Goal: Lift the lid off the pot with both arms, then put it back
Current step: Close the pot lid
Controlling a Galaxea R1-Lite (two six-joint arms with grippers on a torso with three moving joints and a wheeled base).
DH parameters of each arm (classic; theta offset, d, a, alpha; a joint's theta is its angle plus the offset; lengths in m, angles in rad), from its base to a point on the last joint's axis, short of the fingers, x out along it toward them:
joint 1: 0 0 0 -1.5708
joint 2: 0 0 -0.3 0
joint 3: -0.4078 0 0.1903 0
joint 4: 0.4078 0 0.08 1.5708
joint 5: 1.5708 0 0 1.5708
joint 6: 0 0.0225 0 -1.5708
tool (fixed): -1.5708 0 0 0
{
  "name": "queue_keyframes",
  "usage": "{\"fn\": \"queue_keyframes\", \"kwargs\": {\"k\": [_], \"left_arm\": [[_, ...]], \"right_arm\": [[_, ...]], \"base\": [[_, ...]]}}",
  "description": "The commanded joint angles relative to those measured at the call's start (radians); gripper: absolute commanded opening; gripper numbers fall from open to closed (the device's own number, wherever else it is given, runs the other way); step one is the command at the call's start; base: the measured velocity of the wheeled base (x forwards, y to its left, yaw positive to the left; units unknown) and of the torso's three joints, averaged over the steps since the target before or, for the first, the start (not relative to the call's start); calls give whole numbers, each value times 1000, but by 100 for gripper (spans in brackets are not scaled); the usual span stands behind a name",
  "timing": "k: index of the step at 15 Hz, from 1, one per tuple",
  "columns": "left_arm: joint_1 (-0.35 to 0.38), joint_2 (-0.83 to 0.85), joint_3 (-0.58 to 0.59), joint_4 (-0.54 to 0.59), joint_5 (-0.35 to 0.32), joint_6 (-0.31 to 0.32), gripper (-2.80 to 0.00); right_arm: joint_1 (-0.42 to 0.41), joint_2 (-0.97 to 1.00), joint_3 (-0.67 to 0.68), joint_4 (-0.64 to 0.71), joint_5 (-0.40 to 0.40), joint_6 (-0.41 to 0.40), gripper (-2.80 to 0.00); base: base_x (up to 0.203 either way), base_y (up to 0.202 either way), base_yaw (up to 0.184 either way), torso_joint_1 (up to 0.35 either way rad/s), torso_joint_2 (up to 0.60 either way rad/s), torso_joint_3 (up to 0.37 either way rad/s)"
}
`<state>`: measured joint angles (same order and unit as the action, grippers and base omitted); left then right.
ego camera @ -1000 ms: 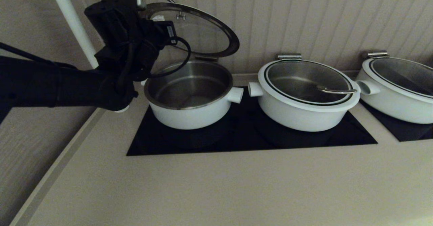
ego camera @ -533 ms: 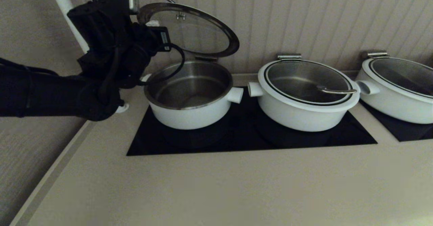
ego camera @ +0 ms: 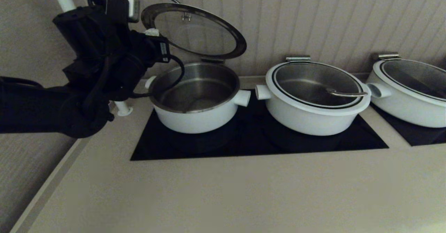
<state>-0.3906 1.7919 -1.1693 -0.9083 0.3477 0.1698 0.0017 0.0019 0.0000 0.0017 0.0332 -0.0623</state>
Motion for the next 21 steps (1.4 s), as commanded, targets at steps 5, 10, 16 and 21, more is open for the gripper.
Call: {"fn": "queue_keyframes", "kwargs": {"k": [5, 10, 16, 21], "left_arm": [[-1, -90, 135, -9, 5, 7, -280], [1, -138, 199, -8, 7, 20, -280], [4, -191, 270, -7, 7, 23, -280], [4, -287, 377, -8, 5, 52, -280]], "right_arm": [[0, 0, 0, 0, 1, -1, -280], [0, 0, 0, 0, 1, -1, -280], [0, 0, 0, 0, 1, -1, -280], [1, 0, 0, 0, 1, -1, -280]], "base": [[0, 0, 0, 0, 0, 0], [0, 0, 0, 0, 0, 0], [0, 0, 0, 0, 0, 0], [0, 0, 0, 0, 0, 0]]}}
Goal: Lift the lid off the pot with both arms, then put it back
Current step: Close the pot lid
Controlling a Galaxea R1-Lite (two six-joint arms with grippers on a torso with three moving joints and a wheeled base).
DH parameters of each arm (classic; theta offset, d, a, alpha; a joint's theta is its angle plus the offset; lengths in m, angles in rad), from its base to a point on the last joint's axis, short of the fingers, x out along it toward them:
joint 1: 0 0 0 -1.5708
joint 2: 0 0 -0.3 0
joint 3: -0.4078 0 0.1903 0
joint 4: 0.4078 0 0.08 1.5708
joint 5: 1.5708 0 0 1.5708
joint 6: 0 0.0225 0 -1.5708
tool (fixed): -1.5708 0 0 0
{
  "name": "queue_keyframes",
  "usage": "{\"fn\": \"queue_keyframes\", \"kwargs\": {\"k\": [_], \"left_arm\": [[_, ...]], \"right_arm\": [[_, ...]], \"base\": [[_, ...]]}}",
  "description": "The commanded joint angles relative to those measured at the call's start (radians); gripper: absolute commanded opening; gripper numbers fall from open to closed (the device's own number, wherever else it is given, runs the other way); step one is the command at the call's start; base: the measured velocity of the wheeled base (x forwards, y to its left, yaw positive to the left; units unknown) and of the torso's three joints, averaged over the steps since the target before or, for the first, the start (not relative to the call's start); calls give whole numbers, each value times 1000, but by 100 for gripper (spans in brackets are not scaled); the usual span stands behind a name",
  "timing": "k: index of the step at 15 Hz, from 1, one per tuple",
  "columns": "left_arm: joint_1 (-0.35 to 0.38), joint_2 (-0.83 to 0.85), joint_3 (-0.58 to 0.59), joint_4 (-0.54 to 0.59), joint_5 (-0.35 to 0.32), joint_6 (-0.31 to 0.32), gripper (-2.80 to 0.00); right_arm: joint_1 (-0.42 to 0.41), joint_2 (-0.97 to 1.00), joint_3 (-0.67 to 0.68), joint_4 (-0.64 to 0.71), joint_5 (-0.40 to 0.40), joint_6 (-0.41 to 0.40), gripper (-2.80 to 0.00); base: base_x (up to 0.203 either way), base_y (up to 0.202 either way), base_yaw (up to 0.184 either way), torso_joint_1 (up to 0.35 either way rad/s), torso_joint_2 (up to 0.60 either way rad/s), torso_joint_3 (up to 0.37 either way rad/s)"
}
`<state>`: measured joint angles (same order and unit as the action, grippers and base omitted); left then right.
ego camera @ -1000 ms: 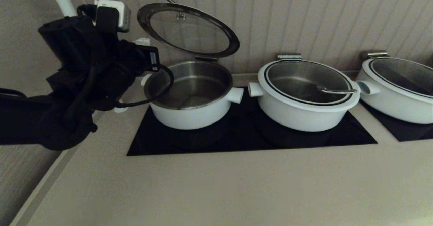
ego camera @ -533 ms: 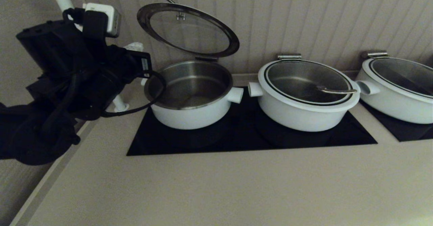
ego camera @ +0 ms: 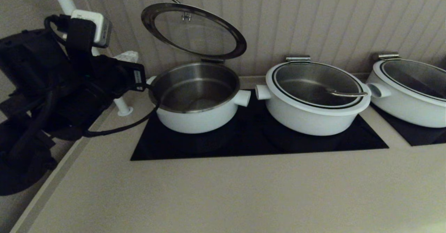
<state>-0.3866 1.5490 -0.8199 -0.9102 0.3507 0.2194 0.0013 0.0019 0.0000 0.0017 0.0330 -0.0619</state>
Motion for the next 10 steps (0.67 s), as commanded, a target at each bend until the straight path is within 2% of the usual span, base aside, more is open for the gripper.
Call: {"fn": "queue_keyframes", "kwargs": {"k": [1, 10], "left_arm": [[0, -62, 43, -6, 2, 5, -280], [2, -148, 189, -2, 1, 38, -280]], "right_arm": [[2, 0, 0, 0, 1, -1, -280], [0, 0, 0, 0, 1, -1, -280]], "base": [[0, 0, 0, 0, 0, 0], [0, 0, 0, 0, 0, 0]]}}
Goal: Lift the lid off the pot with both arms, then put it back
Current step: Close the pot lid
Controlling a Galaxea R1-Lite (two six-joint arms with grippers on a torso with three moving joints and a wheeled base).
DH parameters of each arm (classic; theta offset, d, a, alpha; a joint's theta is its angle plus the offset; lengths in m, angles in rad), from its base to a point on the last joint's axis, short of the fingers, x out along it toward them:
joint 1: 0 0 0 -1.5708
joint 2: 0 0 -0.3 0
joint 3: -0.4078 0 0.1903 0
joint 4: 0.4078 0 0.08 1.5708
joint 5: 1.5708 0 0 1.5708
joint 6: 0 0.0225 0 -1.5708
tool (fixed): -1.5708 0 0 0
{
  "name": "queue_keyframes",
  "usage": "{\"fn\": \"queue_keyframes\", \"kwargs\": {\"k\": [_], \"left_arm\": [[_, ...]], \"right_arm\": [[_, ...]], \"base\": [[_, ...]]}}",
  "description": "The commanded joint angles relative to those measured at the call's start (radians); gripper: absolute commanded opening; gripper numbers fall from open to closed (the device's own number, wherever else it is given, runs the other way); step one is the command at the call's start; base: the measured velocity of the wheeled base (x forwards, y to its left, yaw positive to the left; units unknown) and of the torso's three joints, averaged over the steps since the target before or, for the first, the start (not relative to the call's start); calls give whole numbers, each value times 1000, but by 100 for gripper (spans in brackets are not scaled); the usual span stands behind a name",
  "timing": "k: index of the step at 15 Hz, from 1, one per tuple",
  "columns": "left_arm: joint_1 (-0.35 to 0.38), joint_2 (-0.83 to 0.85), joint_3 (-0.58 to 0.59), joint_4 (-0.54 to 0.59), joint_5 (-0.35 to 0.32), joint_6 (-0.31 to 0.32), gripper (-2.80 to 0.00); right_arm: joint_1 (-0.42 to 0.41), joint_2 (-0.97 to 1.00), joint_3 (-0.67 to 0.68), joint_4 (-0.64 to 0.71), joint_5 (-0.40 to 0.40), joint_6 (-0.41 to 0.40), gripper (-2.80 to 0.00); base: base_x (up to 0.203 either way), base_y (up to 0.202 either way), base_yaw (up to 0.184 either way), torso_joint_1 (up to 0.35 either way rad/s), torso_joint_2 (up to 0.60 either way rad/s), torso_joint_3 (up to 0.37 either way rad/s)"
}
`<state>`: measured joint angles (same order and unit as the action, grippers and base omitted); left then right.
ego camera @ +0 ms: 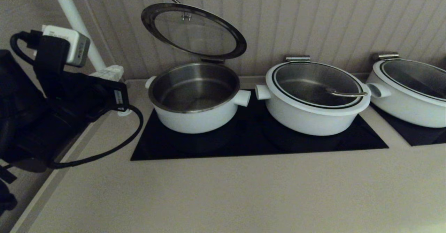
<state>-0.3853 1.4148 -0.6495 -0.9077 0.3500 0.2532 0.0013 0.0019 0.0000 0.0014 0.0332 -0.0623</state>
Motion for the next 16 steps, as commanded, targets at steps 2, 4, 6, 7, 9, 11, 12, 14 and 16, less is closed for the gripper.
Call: {"fn": "queue_keyframes", "kwargs": {"k": [2, 4, 6, 7, 9, 11, 12, 14, 16], "left_arm": [[0, -33, 70, -4, 1, 18, -280], [4, -60, 132, -3, 0, 23, -280], [8, -77, 163, 0, 0, 26, -280], [8, -77, 170, 0, 0, 32, -280], [8, -77, 184, 1, 0, 44, -280], [8, -77, 193, 4, -2, 55, -280], [8, -79, 203, 5, -2, 57, -280], [8, -95, 226, 33, -2, 58, -280], [8, -100, 234, 42, -1, 58, -280]], "right_arm": [[0, 0, 0, 0, 1, -1, -280], [0, 0, 0, 0, 1, -1, -280], [0, 0, 0, 0, 1, -1, -280], [0, 0, 0, 0, 1, -1, -280], [0, 0, 0, 0, 1, -1, -280], [0, 0, 0, 0, 1, -1, -280], [2, 0, 0, 0, 0, -1, -280], [0, 0, 0, 0, 1, -1, -280], [0, 0, 0, 0, 1, -1, -280]], "base": [[0, 0, 0, 0, 0, 0], [0, 0, 0, 0, 0, 0], [0, 0, 0, 0, 0, 0], [0, 0, 0, 0, 0, 0], [0, 0, 0, 0, 0, 0], [0, 0, 0, 0, 0, 0], [0, 0, 0, 0, 0, 0], [0, 0, 0, 0, 0, 0], [0, 0, 0, 0, 0, 0]]}}
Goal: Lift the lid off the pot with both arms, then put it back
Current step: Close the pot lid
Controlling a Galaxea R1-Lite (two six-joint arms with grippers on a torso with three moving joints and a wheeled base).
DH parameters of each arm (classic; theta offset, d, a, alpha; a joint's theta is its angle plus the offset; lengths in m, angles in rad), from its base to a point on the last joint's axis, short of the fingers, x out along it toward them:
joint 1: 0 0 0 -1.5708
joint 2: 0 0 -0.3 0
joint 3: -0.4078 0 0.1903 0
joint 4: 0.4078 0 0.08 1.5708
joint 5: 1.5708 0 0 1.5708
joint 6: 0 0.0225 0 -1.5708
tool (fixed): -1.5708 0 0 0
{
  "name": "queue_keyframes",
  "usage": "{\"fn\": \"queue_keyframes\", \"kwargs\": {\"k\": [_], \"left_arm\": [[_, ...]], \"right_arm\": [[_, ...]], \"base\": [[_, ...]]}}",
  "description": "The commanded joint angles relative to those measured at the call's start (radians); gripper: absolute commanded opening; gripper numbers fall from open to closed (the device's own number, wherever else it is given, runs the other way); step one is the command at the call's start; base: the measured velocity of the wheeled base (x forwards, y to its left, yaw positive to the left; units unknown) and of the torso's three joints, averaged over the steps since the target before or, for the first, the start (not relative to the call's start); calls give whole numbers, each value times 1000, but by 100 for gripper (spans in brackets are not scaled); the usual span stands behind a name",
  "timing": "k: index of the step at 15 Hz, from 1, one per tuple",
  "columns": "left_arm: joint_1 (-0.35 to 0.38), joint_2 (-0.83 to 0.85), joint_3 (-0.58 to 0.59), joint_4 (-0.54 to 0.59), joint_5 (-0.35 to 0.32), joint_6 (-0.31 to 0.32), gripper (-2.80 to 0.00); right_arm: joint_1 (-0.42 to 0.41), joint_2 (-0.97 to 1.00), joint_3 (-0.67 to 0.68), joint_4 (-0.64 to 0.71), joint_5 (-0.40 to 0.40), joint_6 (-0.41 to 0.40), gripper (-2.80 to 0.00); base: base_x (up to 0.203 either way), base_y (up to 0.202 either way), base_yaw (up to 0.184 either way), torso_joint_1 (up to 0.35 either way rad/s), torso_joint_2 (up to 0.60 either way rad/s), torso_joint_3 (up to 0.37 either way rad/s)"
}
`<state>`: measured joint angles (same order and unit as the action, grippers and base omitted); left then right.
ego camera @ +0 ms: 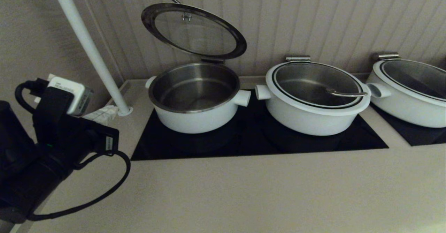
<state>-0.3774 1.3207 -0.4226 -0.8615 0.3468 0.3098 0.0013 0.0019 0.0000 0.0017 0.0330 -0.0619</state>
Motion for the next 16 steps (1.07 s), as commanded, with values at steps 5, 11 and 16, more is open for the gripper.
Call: {"fn": "queue_keyframes", "kwargs": {"k": [5, 11, 16], "left_arm": [[0, -3, 8, 17, 1, 2, -280], [-3, 44, -153, 15, -78, -1, -280], [-3, 103, -392, 118, -92, -4, -280]], "right_arm": [[0, 0, 0, 0, 1, -1, -280], [0, 0, 0, 0, 1, -1, -280], [0, 0, 0, 0, 1, -1, -280]], "base": [[0, 0, 0, 0, 0, 0], [0, 0, 0, 0, 0, 0], [0, 0, 0, 0, 0, 0]]}}
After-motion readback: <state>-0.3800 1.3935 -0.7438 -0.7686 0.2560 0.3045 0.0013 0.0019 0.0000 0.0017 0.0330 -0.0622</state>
